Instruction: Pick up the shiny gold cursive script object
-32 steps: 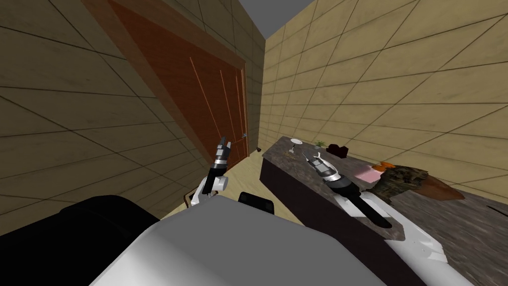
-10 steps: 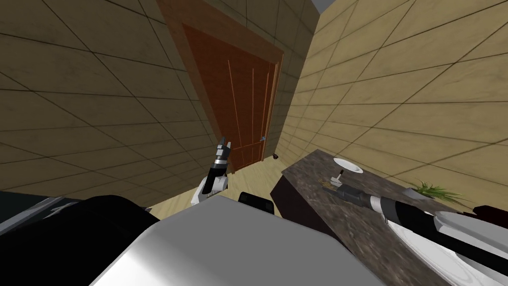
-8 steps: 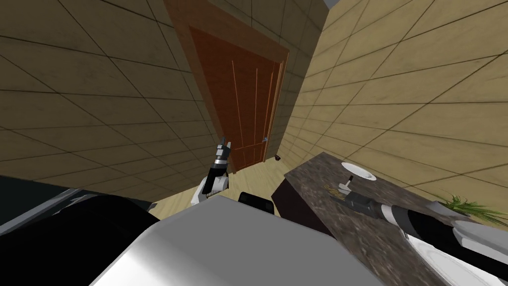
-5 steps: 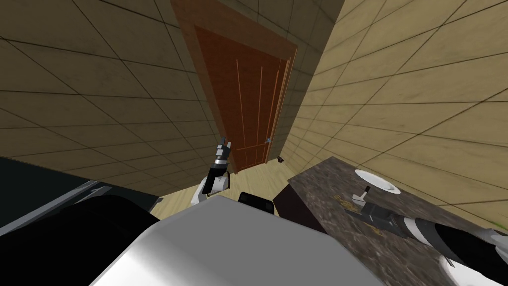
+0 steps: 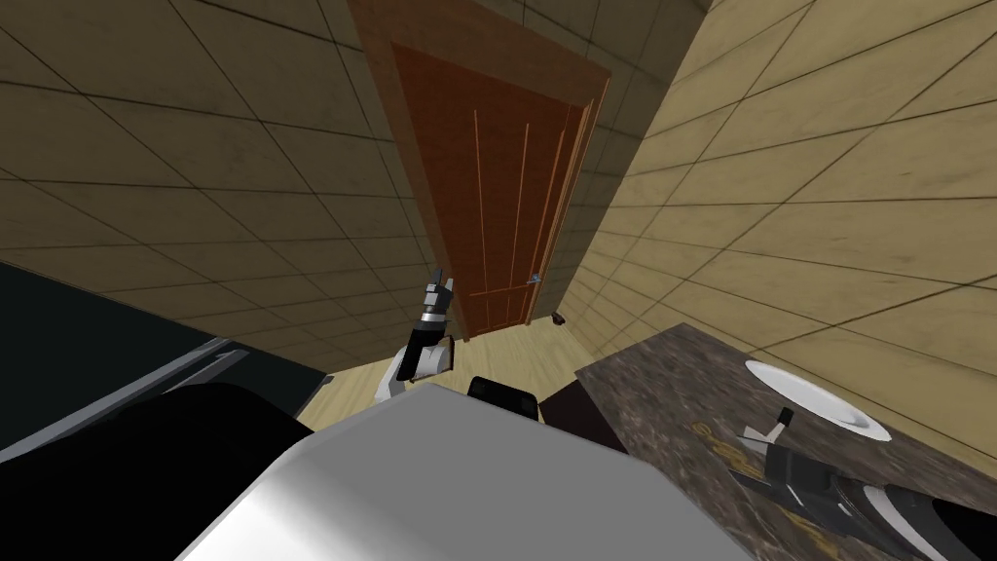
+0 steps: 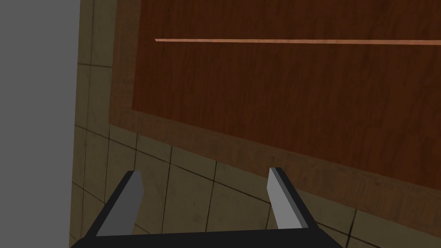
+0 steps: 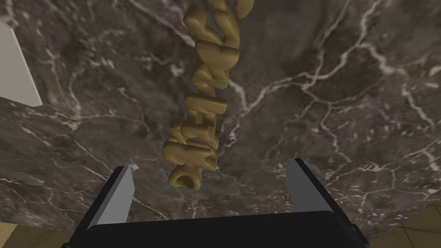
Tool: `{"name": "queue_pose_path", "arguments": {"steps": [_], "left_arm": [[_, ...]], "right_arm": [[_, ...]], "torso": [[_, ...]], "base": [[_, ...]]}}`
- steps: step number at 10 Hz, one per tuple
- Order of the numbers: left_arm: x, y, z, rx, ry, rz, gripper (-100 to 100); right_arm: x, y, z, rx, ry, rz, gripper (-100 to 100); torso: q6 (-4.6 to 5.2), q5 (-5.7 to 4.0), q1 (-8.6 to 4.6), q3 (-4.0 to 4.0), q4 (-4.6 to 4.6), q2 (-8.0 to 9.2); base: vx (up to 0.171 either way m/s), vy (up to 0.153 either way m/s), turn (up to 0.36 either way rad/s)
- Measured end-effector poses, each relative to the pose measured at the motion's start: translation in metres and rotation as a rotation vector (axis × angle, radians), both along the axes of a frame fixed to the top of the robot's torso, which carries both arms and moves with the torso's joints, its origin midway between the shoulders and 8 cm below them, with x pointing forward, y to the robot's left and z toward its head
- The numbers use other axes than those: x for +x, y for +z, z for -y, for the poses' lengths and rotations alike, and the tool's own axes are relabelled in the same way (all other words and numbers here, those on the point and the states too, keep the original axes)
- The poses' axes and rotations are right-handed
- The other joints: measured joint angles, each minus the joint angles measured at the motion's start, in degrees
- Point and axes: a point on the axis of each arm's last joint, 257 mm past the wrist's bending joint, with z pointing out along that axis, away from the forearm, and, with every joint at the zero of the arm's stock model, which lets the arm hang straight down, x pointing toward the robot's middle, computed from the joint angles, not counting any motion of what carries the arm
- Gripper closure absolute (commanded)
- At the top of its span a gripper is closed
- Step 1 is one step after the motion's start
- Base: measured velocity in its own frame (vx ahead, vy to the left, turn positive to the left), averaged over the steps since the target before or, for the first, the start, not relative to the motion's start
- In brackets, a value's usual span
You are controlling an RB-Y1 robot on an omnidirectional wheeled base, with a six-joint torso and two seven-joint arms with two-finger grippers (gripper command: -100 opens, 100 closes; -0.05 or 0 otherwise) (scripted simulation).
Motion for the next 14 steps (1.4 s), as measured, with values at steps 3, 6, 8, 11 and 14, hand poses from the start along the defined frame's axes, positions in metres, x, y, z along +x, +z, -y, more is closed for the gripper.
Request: {"name": "queue_pose_path", "arguments": {"steps": [3, 6, 8, 11, 14], "left_arm": [[0.0, 0.0, 0.0, 0.0, 0.0, 0.0, 0], [0.0, 0.0, 0.0, 0.0, 0.0, 0.0, 0], [0.0, 0.0, 0.0, 0.0, 0.0, 0.0, 0], [0.0, 0.0, 0.0, 0.0, 0.0, 0.0, 0], [0.0, 0.0, 0.0, 0.0, 0.0, 0.0, 0]], "right_arm": [[-0.033, -0.005, 0.021, -0.045, 0.013, -0.074, -100], [-0.037, -0.011, 0.019, -0.044, 0.01, -0.075, -100], [-0.043, -0.022, 0.019, -0.043, -0.001, -0.074, -100], [-0.043, -0.023, 0.019, -0.041, 0.0, -0.075, 100], [-0.043, -0.023, 0.019, -0.043, 0.0, -0.074, 0]], "torso": [[0.04, 0.01, 0.03, 0.08, 0.03, 0.13], [0.03, -0.02, 0.0, 0.19, 0.08, 0.31], [0.04, -0.02, -0.05, 0.18, 0.08, 0.3], [0.04, 0.0, -0.01, 0.21, 0.09, 0.35], [0.07, 0.0, 0.01, 0.22, 0.1, 0.37]], "base": [[0.047, 0.0, 0.077], [0.012, -0.008, 0.048], [0.013, -0.014, 0.027], [0.0, 0.0, 0.0], [0.0, 0.0, 0.0]]}}
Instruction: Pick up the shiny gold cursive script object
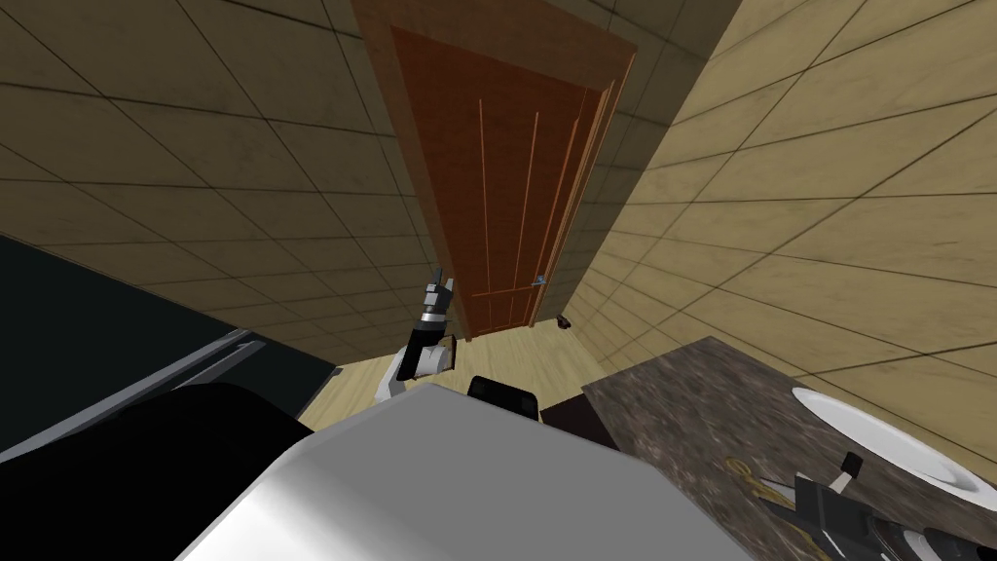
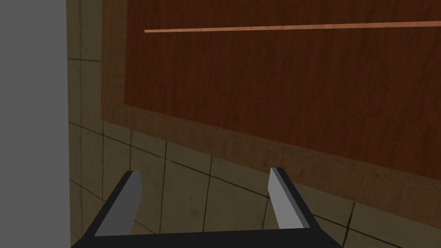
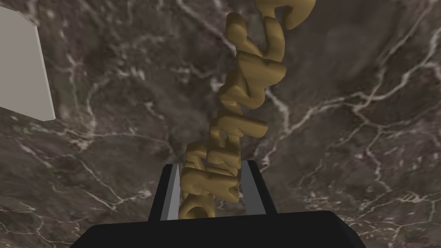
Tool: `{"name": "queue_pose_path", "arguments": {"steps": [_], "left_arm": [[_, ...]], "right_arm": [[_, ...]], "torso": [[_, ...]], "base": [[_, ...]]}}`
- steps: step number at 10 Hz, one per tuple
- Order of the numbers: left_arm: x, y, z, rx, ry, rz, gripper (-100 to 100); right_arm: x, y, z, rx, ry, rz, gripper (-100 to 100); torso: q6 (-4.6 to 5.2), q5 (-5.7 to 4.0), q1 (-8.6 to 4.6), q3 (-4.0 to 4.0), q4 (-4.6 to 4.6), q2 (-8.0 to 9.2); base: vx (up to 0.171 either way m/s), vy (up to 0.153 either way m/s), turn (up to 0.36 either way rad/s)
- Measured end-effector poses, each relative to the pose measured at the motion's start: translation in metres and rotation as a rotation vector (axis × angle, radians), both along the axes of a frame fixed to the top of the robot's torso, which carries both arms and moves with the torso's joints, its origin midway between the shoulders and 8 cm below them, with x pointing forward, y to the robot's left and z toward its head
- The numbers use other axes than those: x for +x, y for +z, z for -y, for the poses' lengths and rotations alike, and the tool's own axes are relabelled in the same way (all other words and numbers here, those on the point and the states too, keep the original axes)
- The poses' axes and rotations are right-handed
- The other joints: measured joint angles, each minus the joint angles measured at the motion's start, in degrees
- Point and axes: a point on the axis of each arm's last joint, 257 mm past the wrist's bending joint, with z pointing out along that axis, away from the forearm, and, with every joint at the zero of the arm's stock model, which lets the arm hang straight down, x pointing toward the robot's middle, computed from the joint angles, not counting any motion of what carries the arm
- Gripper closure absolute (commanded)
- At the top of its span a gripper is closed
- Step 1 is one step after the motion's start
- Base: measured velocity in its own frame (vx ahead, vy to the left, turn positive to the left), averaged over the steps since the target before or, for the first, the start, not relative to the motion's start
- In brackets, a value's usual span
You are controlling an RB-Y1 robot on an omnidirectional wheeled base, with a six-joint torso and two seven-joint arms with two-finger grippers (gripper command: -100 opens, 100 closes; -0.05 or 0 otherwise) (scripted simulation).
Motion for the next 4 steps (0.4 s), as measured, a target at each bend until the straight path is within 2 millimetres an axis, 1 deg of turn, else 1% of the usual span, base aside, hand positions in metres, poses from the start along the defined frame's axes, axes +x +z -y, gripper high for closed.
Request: {"name": "queue_pose_path", "arguments": {"steps": [1, 2, 3, 4], "left_arm": [[0.0, 0.0, 0.0, 0.0, 0.0, 0.0, 0], [0.0, 0.0, 0.0, 0.0, 0.0, 0.0, 0], [0.0, 0.0, 0.0, 0.0, 0.0, 0.0, 0], [0.0, 0.0, 0.0, 0.0, 0.0, 0.0, 0]], "right_arm": [[0.0, 0.0, 0.0, 0.0, 0.0, 0.0, 100], [0.003, 0.006, 0.002, -0.003, 0.005, 0.001, 100], [0.007, 0.013, 0.003, -0.005, 0.012, 0.001, 100], [0.007, 0.014, 0.003, -0.004, 0.012, 0.0, 0]], "torso": [[0.0, 0.0, 0.0, 0.0, 0.0, 0.0], [0.06, 0.05, 0.05, 0.05, 0.02, 0.08], [0.07, 0.05, 0.11, 0.08, 0.03, 0.14], [0.03, 0.02, 0.08, 0.06, 0.03, 0.1]], "base": [[-0.019, 0.011, -0.091], [-0.026, 0.022, -0.11], [-0.011, 0.011, -0.023], [0.0, 0.0, 0.0]]}}
